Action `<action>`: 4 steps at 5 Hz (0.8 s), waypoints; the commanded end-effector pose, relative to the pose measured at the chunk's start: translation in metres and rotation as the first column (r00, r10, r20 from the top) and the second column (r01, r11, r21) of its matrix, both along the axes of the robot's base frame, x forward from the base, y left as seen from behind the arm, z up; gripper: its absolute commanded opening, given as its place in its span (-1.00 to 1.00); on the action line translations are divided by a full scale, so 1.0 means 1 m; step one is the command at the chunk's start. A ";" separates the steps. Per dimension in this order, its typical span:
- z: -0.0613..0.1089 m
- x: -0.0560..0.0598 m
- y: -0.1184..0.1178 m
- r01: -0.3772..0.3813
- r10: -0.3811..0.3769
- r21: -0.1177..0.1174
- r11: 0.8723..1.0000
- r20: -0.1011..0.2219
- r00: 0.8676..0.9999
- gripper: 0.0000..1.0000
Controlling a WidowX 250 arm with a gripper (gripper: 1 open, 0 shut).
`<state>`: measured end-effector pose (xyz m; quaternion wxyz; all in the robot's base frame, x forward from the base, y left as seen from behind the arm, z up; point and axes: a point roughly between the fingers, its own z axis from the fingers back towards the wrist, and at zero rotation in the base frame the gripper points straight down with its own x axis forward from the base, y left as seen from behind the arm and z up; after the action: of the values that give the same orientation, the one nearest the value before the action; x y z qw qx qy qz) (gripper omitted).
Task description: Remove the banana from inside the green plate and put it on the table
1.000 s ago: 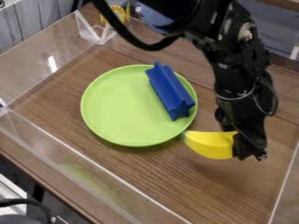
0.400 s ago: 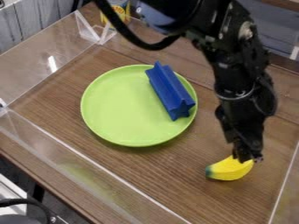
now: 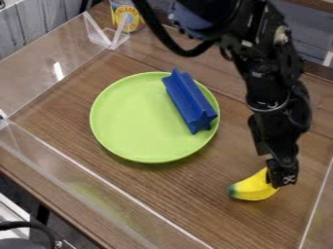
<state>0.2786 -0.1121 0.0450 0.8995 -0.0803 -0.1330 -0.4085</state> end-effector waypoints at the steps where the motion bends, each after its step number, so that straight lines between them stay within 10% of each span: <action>1: -0.007 0.009 0.004 0.007 -0.007 -0.009 1.000 0.027 1.000 1.00; 2: -0.011 0.011 0.013 -0.041 0.041 -0.004 0.999 0.019 0.999 1.00; 3: -0.013 0.013 0.018 -0.089 0.089 -0.001 0.996 0.015 0.996 -1.00; 4: -0.007 0.012 0.015 -0.088 0.088 0.004 0.996 0.003 0.996 1.00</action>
<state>0.2819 -0.0944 0.0250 0.9206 -0.0771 -0.1131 -0.3658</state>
